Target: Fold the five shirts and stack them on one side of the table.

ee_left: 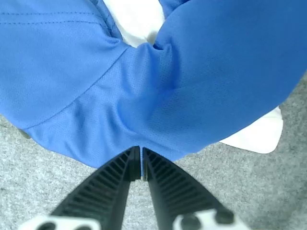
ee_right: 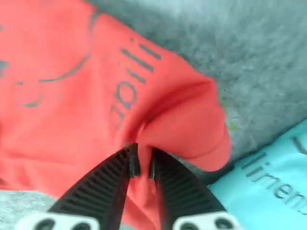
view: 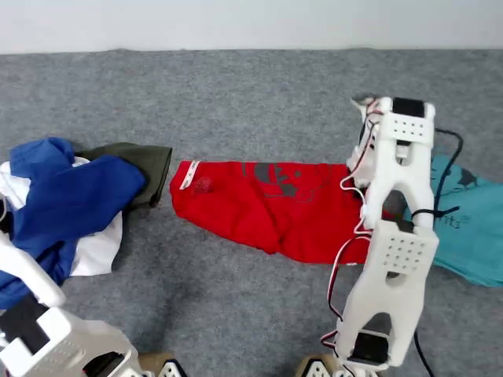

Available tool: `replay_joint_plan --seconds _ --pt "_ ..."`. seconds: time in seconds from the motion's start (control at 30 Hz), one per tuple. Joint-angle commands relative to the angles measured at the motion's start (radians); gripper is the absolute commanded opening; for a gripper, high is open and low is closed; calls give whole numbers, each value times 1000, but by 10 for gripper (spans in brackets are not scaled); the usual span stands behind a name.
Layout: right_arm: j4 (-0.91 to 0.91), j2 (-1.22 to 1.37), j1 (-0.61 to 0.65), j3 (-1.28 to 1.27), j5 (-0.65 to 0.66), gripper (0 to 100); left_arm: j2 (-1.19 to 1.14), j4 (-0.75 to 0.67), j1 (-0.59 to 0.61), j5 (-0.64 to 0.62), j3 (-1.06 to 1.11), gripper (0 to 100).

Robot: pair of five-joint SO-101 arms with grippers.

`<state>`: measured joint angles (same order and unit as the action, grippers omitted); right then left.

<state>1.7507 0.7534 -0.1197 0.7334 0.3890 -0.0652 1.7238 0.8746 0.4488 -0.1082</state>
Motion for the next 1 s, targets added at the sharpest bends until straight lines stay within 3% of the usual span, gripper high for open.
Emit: replay_joint_plan --seconds 0.0,0.43,0.97 --pt "42 -168 58 57 8 9 51 11 -8 0 -8 18" --pt "25 -300 437 60 -2 10 51 6 -8 0 -8 18" --pt "-315 -108 710 61 -8 16 49 -25 -34 -2 -7 17"
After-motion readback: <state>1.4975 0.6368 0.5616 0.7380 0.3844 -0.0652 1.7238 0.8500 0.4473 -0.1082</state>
